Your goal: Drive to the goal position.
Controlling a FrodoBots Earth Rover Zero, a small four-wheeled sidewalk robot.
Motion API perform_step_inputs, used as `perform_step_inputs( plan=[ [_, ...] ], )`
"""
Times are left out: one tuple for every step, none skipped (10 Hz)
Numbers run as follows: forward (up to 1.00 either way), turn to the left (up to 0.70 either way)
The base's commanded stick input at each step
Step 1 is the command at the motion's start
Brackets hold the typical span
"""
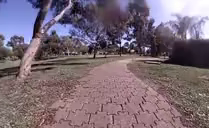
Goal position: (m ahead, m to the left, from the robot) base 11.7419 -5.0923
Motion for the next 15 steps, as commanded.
perform_step_inputs(
  plan=[
    [0.70,0.00],
    [0.70,0.00],
    [0.70,0.00],
    [0.70,-0.01],
    [0.70,-0.01],
    [0.70,-0.02],
    [0.70,-0.11],
    [0.70,-0.05],
    [0.70,0.00],
    [0.70,0.00],
    [0.70,0.00],
    [0.70,0.00],
    [0.70,0.00],
    [0.70,0.00],
    [0.70,0.00]
  ],
)
